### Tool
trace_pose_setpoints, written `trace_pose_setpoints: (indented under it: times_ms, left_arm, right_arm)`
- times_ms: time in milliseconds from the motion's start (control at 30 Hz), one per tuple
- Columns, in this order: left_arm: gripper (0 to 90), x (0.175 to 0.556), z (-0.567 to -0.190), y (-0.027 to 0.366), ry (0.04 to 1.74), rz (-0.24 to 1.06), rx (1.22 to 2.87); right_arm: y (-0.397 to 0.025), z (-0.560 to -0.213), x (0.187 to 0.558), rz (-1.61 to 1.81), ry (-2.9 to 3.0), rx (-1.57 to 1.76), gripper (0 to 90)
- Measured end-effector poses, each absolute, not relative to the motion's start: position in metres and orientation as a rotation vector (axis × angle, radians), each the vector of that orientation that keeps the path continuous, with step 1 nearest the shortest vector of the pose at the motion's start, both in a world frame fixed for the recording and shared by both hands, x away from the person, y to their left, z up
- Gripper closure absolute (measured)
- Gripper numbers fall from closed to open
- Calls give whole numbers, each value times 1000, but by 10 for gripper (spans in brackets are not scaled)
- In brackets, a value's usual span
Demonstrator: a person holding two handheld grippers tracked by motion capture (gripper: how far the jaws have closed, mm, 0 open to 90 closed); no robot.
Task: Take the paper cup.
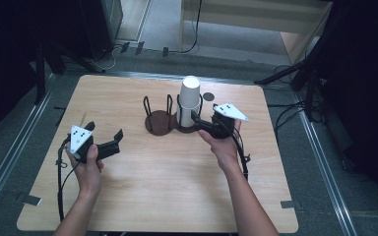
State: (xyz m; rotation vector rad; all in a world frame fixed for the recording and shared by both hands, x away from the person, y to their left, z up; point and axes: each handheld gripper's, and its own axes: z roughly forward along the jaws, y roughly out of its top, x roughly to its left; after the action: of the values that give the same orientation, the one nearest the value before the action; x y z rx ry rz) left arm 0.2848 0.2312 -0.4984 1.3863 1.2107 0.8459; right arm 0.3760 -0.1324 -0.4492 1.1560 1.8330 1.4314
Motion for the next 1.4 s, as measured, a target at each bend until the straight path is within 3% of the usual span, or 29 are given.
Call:
trace_pose_setpoints:
  times_ms: [467,1400]
  left_arm:
    - [0,292,-499,220,1176,793,1408]
    - [0,293,-506,214,1147,722,1467]
  right_arm:
    - [-97,-448,417,1426,1825,1201,153]
    - [-84,-448,431,1408,1730,1194,275]
